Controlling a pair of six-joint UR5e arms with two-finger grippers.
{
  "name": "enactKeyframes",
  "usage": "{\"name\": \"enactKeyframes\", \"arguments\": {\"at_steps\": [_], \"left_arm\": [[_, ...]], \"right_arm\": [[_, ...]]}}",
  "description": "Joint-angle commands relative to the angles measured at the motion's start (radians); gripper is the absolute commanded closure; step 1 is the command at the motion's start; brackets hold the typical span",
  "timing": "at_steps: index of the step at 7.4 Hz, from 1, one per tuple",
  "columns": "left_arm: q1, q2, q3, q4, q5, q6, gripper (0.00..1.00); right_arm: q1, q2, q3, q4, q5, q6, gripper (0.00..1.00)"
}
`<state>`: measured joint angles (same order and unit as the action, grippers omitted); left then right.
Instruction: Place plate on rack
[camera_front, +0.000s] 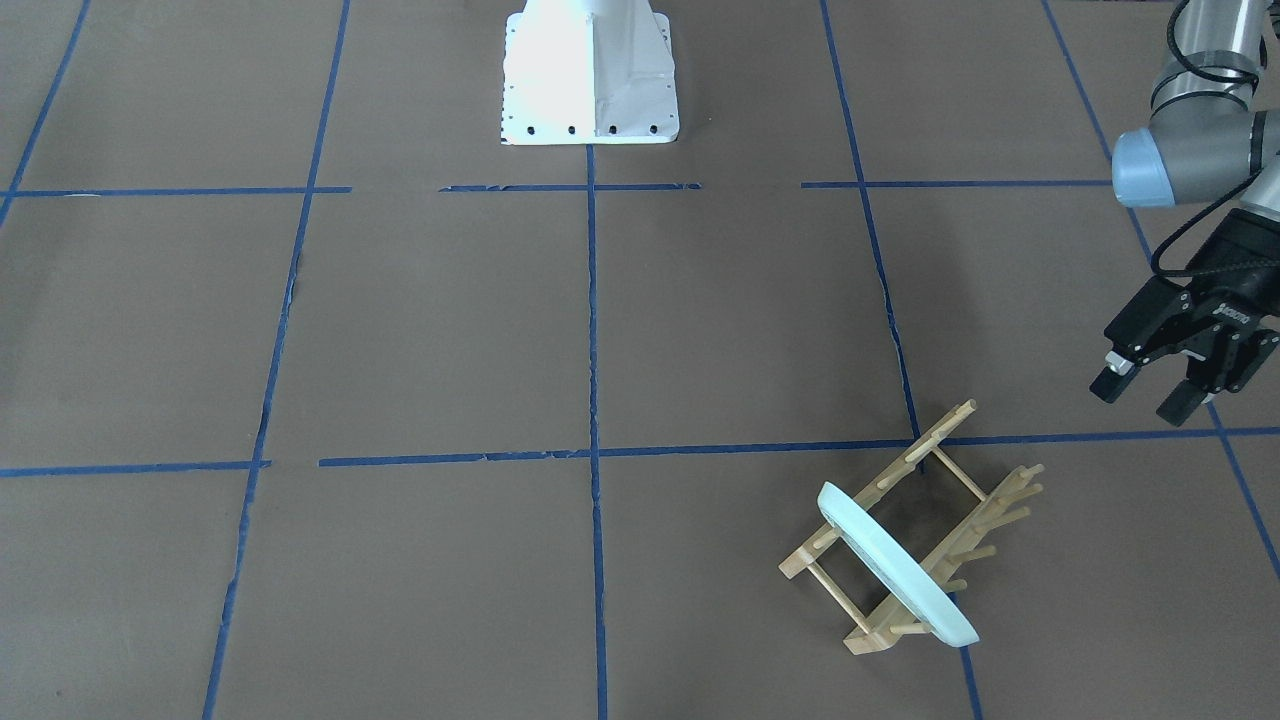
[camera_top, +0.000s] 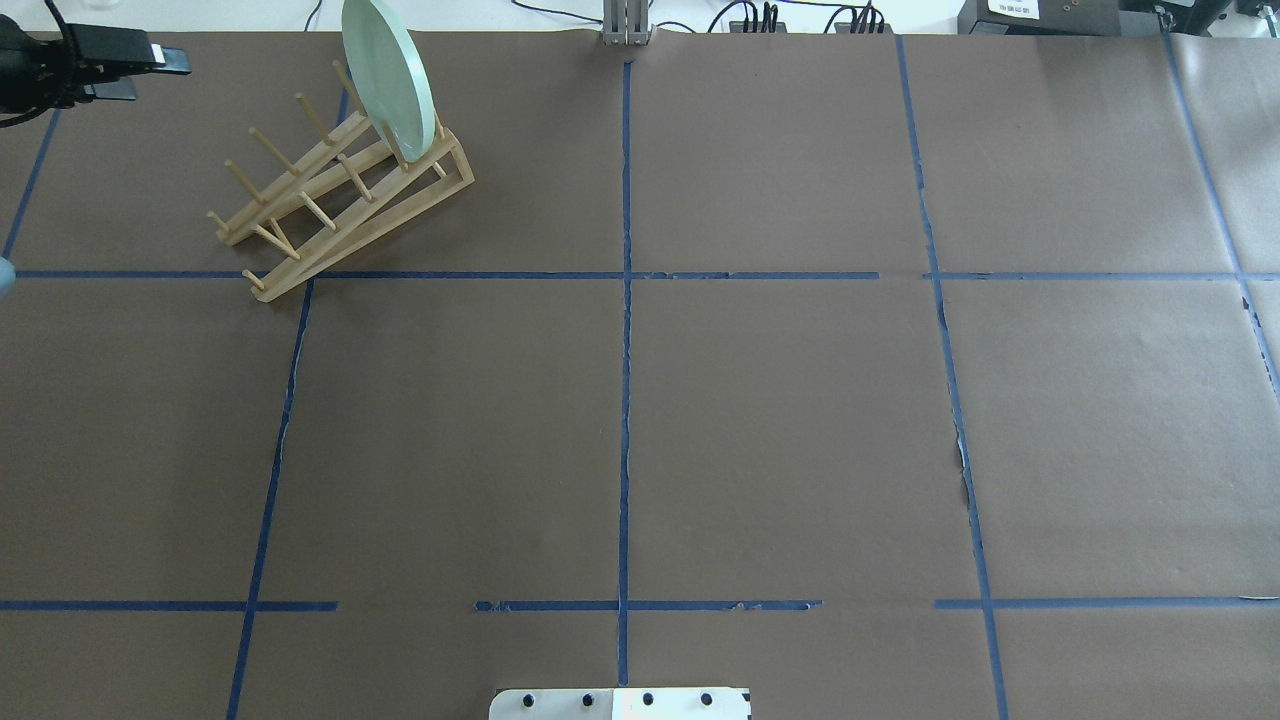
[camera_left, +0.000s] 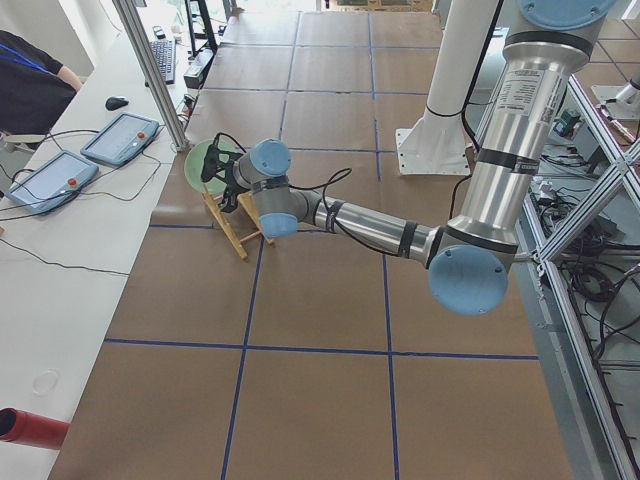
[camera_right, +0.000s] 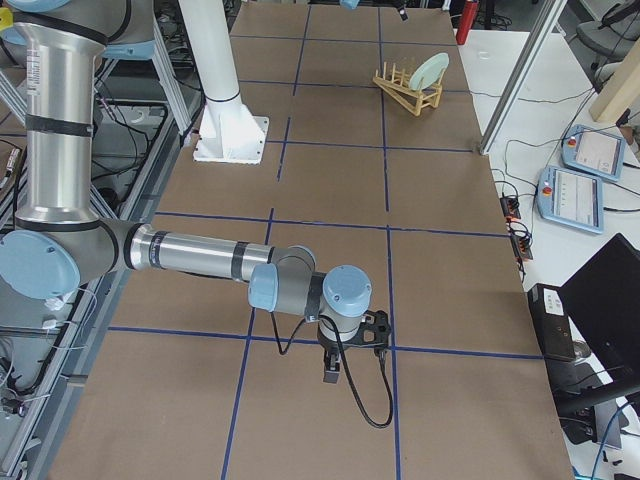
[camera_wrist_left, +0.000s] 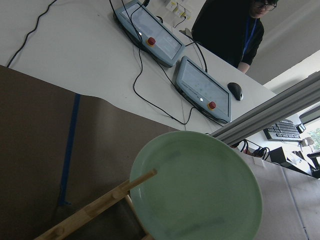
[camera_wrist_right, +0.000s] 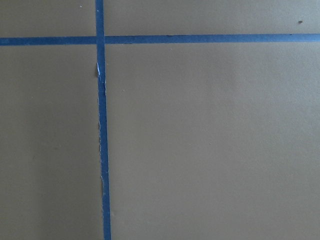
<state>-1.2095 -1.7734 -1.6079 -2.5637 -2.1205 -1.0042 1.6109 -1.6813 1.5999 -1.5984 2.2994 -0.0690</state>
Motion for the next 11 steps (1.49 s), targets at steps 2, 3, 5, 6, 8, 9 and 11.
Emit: {"name": "enactKeyframes", "arguments": {"at_steps": [2, 3, 5, 6, 8, 9, 11], "left_arm": [[-0.071, 0.086, -0.060, 0.289, 0.010, 0.466, 0.00], [-0.115, 0.084, -0.066, 0.416, 0.010, 0.616, 0.00], [-0.146, 0.077, -0.061, 0.645, 0.008, 0.825, 0.00], [-0.147, 0.069, -0.060, 0.745, 0.002, 0.844, 0.00], [-0.153, 0.071, -0.058, 0.876, -0.010, 0.848, 0.00], [-0.189, 0.077, -0.043, 0.916, -0.076, 0.851, 0.00], [-0.283, 0.100, 0.072, 0.916, -0.194, 0.971, 0.00]], "right_arm": [[0.000, 0.000, 0.000, 0.000, 0.000, 0.000, 0.00], [0.001, 0.000, 0.000, 0.000, 0.000, 0.000, 0.00], [0.000, 0.000, 0.000, 0.000, 0.000, 0.000, 0.00], [0.000, 0.000, 0.000, 0.000, 0.000, 0.000, 0.00], [0.001, 0.000, 0.000, 0.000, 0.000, -0.002, 0.00], [0.000, 0.000, 0.000, 0.000, 0.000, 0.000, 0.00], [0.001, 0.000, 0.000, 0.000, 0.000, 0.000, 0.00]]}}
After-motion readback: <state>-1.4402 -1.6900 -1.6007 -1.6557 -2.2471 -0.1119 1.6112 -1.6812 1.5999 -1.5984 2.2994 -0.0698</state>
